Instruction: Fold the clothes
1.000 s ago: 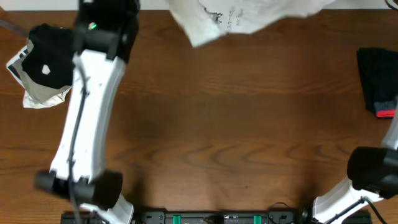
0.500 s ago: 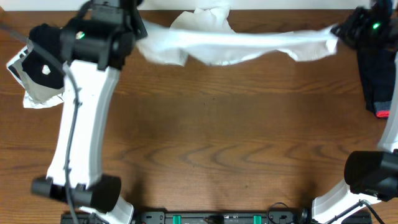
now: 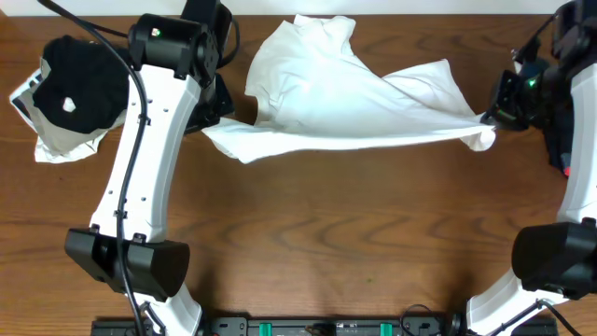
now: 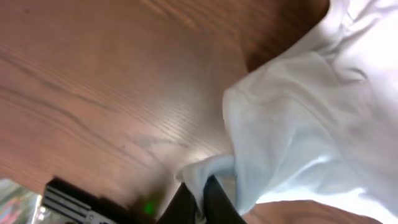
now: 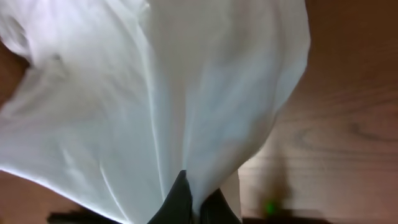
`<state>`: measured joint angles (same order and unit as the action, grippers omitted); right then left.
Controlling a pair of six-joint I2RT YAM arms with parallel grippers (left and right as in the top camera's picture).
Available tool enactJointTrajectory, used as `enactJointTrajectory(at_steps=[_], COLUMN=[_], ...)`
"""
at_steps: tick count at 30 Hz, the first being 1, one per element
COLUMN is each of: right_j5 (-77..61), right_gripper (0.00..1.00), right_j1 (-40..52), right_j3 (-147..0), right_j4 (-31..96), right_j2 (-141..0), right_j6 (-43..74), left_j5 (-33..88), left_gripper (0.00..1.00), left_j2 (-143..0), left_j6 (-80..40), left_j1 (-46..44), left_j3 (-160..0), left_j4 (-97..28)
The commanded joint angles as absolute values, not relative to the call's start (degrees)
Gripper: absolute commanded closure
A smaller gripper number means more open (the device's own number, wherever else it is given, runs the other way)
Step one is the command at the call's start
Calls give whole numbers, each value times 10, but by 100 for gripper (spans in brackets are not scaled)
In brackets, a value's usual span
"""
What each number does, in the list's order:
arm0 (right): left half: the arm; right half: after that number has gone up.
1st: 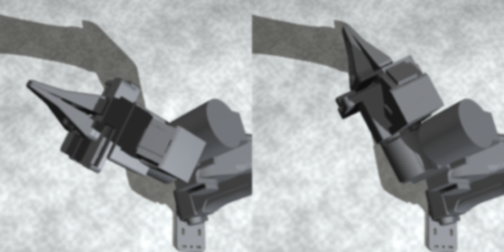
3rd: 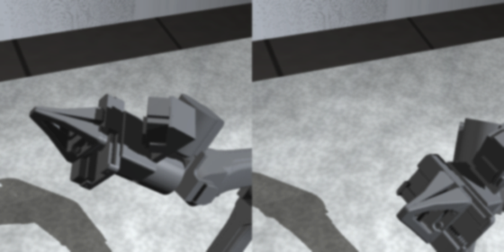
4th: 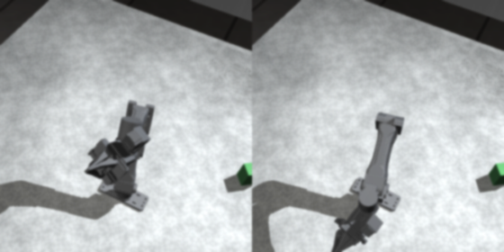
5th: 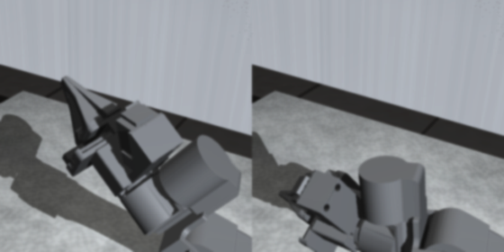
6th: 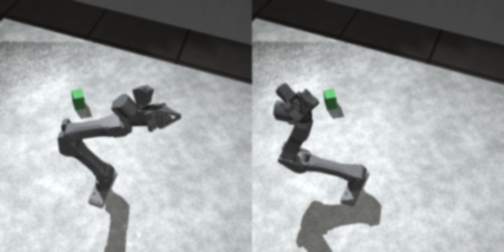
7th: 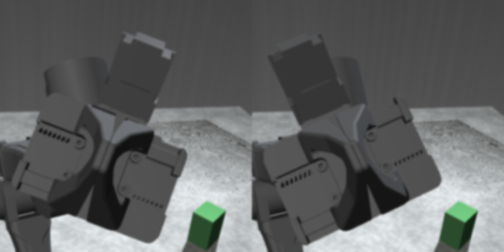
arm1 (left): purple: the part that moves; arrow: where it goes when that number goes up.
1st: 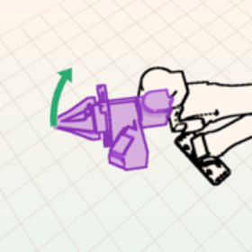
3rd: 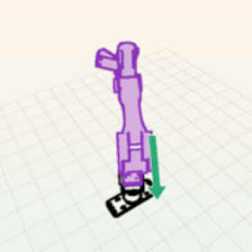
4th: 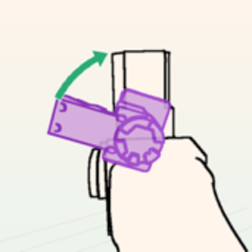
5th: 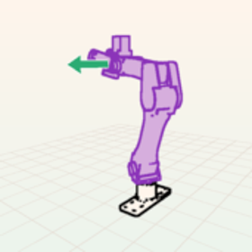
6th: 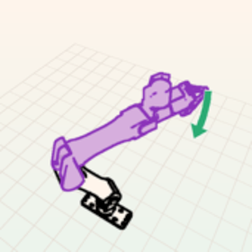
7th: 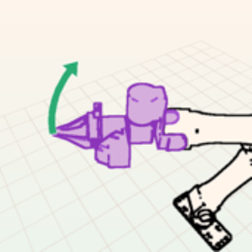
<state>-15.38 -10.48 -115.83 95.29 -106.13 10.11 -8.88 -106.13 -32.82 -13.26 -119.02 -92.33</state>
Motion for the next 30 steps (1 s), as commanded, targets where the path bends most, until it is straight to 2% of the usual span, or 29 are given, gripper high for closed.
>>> enactJointTrajectory(at_steps=[1,5,15,22,30], right_j5=[-121,-116,-84,-71,-71], right_gripper=[99,99,99,98,96], right_j1=[-92,-82,-67,-68,-68], right_j3=[-1138,-1110,-1023,-905,-752], right_j4=[960,962,958,910,813], right_j2=[-1061,-1059,-996,-900,-858], right_j6=[81,80,81,86,141], left_j5=[-62,-34,-52,-88,0], left_gripper=[94,94,94,94,94], left_j2=[-1048,-1047,-1018,-909,-786], left_j6=[-312,-290,-301,-352,-353], left_j1=[-140,-162,-228,-232,-232], left_j3=[-1195,-1191,-1158,-1002,-788], left_j4=[-968,-968,-968,-937,-826])
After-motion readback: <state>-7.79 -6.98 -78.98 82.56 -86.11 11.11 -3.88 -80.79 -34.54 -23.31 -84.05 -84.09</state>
